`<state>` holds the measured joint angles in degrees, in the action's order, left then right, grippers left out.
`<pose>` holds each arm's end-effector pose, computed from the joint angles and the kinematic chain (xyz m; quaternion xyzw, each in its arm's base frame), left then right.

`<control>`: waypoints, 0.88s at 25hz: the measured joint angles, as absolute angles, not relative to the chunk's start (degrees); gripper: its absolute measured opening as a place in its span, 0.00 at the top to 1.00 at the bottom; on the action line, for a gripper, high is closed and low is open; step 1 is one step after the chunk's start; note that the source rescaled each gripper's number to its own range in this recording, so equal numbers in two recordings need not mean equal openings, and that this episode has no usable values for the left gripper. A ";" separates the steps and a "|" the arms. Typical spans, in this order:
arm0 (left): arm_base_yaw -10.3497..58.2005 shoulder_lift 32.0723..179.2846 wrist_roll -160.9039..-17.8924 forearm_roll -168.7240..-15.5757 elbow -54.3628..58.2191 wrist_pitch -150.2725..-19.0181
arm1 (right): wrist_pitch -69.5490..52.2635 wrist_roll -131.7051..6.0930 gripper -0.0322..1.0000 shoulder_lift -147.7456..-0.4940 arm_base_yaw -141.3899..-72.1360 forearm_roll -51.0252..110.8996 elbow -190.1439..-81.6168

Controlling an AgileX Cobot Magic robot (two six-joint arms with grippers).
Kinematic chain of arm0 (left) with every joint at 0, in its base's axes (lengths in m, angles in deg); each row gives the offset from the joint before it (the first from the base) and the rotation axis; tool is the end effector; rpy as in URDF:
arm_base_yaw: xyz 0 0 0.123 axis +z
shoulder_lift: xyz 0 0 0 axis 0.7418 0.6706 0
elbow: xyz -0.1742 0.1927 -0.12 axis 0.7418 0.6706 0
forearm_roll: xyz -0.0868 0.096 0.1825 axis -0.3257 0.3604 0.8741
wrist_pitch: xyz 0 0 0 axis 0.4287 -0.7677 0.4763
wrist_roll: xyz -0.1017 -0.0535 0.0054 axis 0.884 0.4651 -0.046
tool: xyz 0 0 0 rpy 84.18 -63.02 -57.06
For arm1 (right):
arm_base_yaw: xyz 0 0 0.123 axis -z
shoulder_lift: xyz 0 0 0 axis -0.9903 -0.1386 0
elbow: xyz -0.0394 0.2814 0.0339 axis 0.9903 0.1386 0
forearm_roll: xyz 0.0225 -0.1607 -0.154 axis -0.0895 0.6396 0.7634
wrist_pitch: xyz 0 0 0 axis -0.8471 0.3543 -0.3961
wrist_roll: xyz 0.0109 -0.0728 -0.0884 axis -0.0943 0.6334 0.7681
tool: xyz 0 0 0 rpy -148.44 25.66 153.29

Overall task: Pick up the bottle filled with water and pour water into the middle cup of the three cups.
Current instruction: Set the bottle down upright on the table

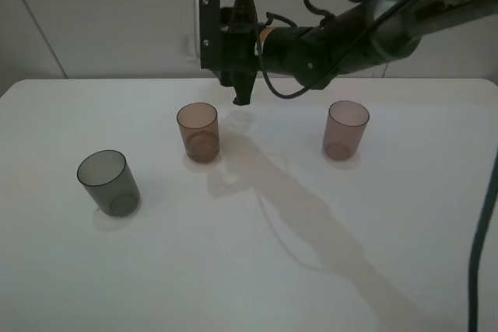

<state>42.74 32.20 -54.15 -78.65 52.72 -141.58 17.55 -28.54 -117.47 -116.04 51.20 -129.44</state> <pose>-0.0106 0.0009 0.2532 0.0293 0.8506 -0.0290 0.5241 0.3760 0.2630 0.2009 -0.6614 0.4930 -0.1475 0.5457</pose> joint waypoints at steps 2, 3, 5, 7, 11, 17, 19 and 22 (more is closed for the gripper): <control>42.74 32.20 -54.15 -78.65 52.72 -141.58 | 13.51 -39.67 0.97 -114.32 -116.04 51.24 -129.44; 42.74 32.20 -54.15 -78.65 52.72 -141.58 | 11.87 -44.09 0.97 -112.97 -116.04 51.24 -129.44; 42.74 32.20 -54.15 -78.65 52.72 -141.58 | 9.04 -55.04 0.97 -111.09 -116.04 51.24 -129.44; 42.74 32.20 -54.15 -78.65 52.72 -141.58 | 6.34 -65.76 0.97 -109.95 -115.86 51.24 -129.44; 42.74 32.20 -54.15 -78.65 52.72 -141.58 | 2.19 -85.67 0.97 -108.79 -115.50 51.24 -128.36; 42.74 32.20 -54.15 -78.65 52.72 -141.58 | 9.58 -93.65 0.97 -106.34 -115.37 51.24 -117.08; 42.74 32.20 -54.15 -78.65 52.72 -141.58 | 14.68 -93.76 0.97 -105.60 -115.37 51.24 -112.39; 42.74 32.20 -54.15 -78.65 52.72 -141.58 | 19.97 -93.84 0.97 -105.24 -115.37 51.24 -107.96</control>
<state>42.74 32.20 -54.15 -78.65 52.72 -141.58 19.97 -93.84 -105.24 -115.37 51.24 -107.96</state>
